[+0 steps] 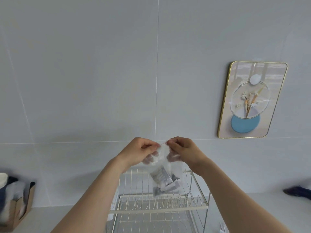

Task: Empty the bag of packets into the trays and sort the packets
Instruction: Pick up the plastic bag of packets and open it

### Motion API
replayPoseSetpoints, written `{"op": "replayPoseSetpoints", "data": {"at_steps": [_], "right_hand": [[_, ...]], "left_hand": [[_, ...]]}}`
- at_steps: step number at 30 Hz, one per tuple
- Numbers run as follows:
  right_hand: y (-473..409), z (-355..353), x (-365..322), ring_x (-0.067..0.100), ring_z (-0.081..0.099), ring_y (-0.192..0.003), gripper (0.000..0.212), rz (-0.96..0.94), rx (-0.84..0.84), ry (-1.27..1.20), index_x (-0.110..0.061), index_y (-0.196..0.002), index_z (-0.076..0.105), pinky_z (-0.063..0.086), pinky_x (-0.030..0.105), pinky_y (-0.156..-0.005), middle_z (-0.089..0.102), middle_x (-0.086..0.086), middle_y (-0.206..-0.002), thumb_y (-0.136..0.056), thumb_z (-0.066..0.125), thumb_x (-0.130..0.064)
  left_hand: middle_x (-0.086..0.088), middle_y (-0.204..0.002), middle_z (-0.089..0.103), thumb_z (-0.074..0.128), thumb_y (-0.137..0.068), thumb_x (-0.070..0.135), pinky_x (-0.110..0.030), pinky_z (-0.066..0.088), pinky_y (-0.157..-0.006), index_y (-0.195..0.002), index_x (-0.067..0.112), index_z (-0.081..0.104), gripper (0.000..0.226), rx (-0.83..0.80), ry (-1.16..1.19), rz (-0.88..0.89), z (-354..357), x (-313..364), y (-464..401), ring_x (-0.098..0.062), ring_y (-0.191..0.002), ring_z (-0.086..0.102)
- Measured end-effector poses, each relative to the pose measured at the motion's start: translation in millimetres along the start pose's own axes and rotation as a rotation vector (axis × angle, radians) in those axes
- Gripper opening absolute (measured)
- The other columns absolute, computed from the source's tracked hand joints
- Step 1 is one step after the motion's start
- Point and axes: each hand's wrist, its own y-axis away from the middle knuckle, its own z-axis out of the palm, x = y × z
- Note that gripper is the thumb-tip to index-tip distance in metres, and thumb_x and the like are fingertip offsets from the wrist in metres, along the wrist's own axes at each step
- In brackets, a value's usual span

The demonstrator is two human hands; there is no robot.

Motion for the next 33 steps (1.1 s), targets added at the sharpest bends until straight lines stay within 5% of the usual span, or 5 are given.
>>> {"op": "replayPoseSetpoints", "data": {"at_steps": [7,11,15,19,33], "right_hand": [[25,-1,35,0.027,0.065,-0.069,0.014,0.177,-0.163,-0.085,-0.004,-0.097,0.067,0.058,0.036,-0.072,0.054,0.015,-0.081,-0.098,0.064,-0.018],[41,9,59,0.020,0.070,-0.075,0.024,0.217,0.165,0.066,-0.011,-0.096,0.070,0.061,0.037,-0.074,0.073,0.012,-0.090,-0.085,0.078,-0.031],[62,24,81,0.024,0.072,-0.076,0.025,0.251,0.468,0.293,-0.017,-0.084,0.068,0.062,0.046,-0.076,0.073,0.003,-0.081,-0.083,0.076,-0.041],[89,42,88,0.029,0.074,-0.068,0.033,0.456,0.236,-0.053,0.000,-0.094,0.071,0.064,0.039,-0.063,0.075,0.015,-0.085,-0.090,0.072,-0.033],[114,39,67,0.050,0.072,-0.095,0.052,0.349,0.033,-0.348,0.013,-0.104,0.068,0.058,0.056,-0.093,0.071,0.034,-0.106,-0.093,0.068,-0.038]], "left_hand": [[-0.011,-0.104,0.079,0.072,-0.090,0.024,-0.038,0.059,-0.087,-0.104,0.013,0.079,0.019,-0.169,0.134,-0.164,23,-24,26,-0.019,-0.087,0.072],[-0.005,-0.088,0.077,0.072,-0.091,0.016,-0.019,0.054,-0.053,-0.104,0.004,0.076,0.019,-0.126,0.208,-0.247,45,-39,46,-0.012,-0.062,0.072],[-0.006,-0.085,0.077,0.072,-0.090,0.013,-0.018,0.052,-0.048,-0.103,0.003,0.075,0.016,-0.029,0.287,-0.298,63,-55,61,-0.012,-0.057,0.072],[-0.005,-0.085,0.080,0.073,-0.090,0.021,-0.036,0.062,-0.067,-0.093,0.012,0.078,0.011,0.062,0.286,-0.284,81,-67,69,-0.019,-0.073,0.074],[-0.001,-0.069,0.073,0.080,-0.081,0.026,-0.023,0.052,-0.061,-0.085,0.010,0.075,0.018,0.118,0.363,-0.216,100,-58,97,-0.012,-0.066,0.070]]}}
